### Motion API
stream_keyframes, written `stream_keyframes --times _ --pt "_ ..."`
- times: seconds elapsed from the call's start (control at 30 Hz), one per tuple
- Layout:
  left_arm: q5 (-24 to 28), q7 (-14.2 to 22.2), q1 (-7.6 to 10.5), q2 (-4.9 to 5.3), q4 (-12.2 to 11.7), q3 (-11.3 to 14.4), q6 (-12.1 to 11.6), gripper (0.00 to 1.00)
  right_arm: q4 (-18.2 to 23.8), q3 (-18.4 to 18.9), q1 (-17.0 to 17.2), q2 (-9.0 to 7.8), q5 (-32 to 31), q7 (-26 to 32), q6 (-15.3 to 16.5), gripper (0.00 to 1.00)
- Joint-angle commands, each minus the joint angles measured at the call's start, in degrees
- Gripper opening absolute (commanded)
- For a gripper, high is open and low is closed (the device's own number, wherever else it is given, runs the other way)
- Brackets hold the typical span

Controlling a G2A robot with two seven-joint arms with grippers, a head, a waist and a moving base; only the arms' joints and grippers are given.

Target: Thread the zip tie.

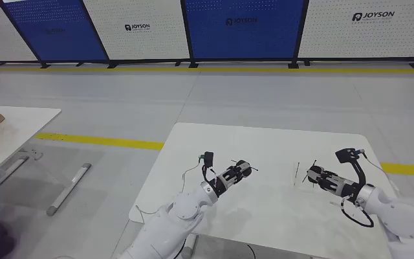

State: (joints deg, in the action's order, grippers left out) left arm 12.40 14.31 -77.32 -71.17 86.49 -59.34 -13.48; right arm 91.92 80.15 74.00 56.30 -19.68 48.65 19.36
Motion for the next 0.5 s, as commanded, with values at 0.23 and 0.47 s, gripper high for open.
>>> stream_keyframes --times 0.23,0.47 --pt "0.0 0.0 0.0 0.0 0.0 0.0 0.0 0.0 3.0 -0.6 1.8 0.96 3.7 -14.1 -2.7 0.0" --pt "0.0 0.0 0.0 0.0 0.0 0.0 0.0 0.0 3.1 -1.3 1.7 1.08 3.5 -14.3 -3.3 0.0"
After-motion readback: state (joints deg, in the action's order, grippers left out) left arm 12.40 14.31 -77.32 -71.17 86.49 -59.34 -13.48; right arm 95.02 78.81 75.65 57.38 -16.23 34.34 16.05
